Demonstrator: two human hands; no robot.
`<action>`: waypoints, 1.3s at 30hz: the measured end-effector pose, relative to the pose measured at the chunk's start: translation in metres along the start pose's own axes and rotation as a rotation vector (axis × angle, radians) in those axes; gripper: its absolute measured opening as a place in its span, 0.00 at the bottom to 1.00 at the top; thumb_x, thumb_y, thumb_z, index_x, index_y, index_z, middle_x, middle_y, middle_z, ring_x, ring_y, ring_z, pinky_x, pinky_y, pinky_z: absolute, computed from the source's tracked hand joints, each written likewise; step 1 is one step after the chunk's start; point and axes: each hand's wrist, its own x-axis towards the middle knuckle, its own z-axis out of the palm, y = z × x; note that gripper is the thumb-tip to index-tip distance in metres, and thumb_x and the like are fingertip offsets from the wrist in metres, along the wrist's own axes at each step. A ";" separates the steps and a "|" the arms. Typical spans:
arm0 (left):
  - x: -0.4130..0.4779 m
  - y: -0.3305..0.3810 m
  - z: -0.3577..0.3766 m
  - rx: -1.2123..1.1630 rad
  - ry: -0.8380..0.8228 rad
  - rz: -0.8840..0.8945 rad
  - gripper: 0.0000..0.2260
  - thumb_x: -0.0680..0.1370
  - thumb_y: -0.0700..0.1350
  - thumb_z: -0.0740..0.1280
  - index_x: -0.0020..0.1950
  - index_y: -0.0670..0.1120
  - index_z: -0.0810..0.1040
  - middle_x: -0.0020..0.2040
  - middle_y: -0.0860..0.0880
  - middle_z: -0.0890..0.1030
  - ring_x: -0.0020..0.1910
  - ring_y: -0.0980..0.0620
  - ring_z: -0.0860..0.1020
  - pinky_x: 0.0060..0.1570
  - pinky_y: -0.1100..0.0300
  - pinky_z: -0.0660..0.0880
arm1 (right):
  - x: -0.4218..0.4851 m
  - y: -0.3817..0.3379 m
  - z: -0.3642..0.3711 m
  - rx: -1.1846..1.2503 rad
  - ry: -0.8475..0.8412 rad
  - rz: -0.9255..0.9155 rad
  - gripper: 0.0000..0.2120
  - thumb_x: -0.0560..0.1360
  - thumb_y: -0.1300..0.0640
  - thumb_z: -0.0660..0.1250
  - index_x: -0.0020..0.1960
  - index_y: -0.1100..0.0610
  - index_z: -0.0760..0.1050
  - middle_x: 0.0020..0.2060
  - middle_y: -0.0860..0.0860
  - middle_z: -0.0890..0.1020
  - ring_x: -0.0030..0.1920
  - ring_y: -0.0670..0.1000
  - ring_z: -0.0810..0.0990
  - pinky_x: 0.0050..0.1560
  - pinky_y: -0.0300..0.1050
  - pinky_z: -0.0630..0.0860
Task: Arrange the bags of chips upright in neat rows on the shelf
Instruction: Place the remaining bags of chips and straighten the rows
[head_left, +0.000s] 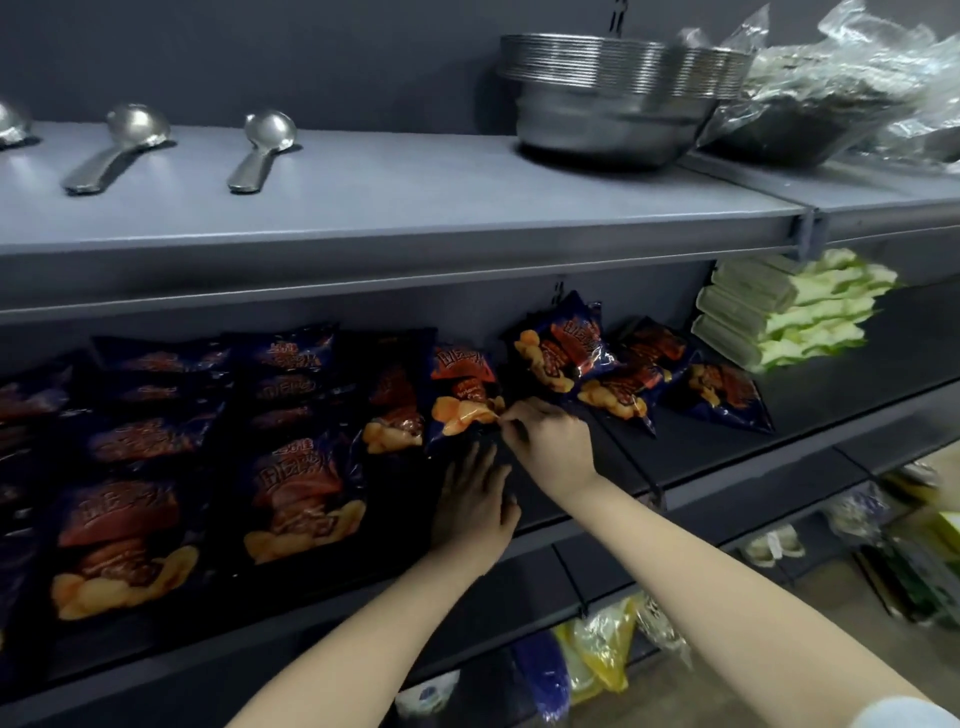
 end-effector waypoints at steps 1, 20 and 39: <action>-0.009 0.001 -0.002 -0.054 -0.005 0.035 0.22 0.79 0.51 0.50 0.72 0.48 0.65 0.77 0.49 0.56 0.76 0.50 0.50 0.74 0.51 0.48 | -0.002 -0.007 0.004 0.013 0.000 -0.025 0.09 0.70 0.54 0.61 0.38 0.54 0.78 0.37 0.49 0.81 0.32 0.52 0.81 0.23 0.40 0.72; -0.092 -0.035 -0.030 0.106 -0.043 0.064 0.24 0.73 0.52 0.56 0.65 0.44 0.75 0.66 0.45 0.75 0.67 0.45 0.70 0.69 0.49 0.64 | -0.016 -0.063 0.039 0.043 -0.734 0.048 0.35 0.76 0.45 0.59 0.76 0.41 0.41 0.74 0.44 0.32 0.74 0.51 0.30 0.74 0.60 0.41; -0.090 -0.043 -0.017 0.249 -0.113 0.141 0.28 0.73 0.58 0.59 0.64 0.40 0.75 0.63 0.42 0.77 0.64 0.42 0.73 0.65 0.44 0.67 | -0.024 -0.068 0.051 0.025 -0.740 0.050 0.44 0.73 0.42 0.63 0.72 0.38 0.31 0.74 0.46 0.31 0.72 0.53 0.27 0.73 0.63 0.40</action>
